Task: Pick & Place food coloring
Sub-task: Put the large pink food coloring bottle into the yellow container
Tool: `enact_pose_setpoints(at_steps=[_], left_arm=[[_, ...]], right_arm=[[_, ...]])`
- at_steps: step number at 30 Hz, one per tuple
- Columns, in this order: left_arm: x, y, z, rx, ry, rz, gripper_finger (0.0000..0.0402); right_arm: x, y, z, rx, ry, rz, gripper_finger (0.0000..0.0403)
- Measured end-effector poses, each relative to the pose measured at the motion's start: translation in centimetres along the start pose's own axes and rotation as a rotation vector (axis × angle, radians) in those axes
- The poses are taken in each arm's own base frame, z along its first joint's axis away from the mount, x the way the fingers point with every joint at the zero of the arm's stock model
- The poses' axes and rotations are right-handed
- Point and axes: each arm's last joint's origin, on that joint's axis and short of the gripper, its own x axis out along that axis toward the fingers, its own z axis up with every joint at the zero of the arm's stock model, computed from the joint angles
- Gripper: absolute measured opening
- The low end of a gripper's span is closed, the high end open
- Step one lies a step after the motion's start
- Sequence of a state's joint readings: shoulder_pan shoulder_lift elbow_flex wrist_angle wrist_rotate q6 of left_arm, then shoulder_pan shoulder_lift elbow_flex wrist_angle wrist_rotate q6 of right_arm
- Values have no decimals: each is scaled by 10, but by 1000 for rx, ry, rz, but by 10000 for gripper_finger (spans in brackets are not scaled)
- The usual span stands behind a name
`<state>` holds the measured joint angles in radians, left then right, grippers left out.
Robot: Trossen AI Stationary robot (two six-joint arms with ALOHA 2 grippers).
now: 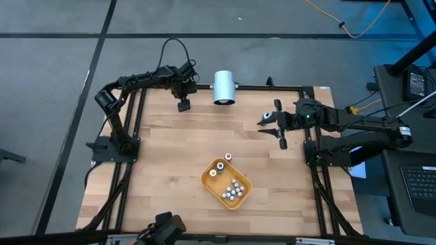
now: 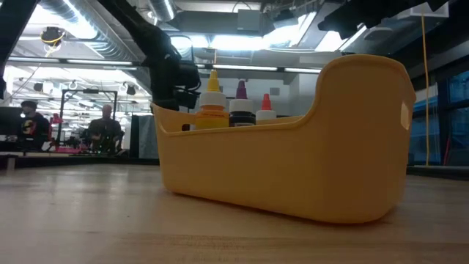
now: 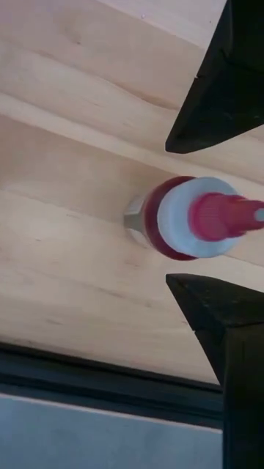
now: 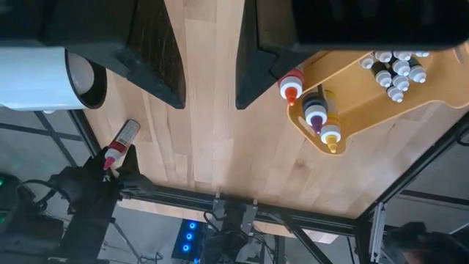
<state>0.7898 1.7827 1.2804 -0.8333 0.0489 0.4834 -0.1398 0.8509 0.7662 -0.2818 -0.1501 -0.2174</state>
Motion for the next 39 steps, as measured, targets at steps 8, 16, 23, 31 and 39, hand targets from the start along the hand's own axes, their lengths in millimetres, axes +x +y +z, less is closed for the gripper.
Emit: enact_pose_setpoints(at_steps=[8,16,23,31,39], left_arm=[[2,0,2,7,-19,-9,264],[2,1,3,3,-26,-5,164],[1,1,3,-20,-25,-5,146],[-34,-17,12,30,-40,-12,146],[-129,-68,23,156,-207,-35,146]], right_arm=[[0,0,0,0,0,0,123],[0,0,0,0,0,0,123],[0,0,0,0,0,0,123],[0,0,0,0,0,-1,123],[0,0,0,0,0,0,123]])
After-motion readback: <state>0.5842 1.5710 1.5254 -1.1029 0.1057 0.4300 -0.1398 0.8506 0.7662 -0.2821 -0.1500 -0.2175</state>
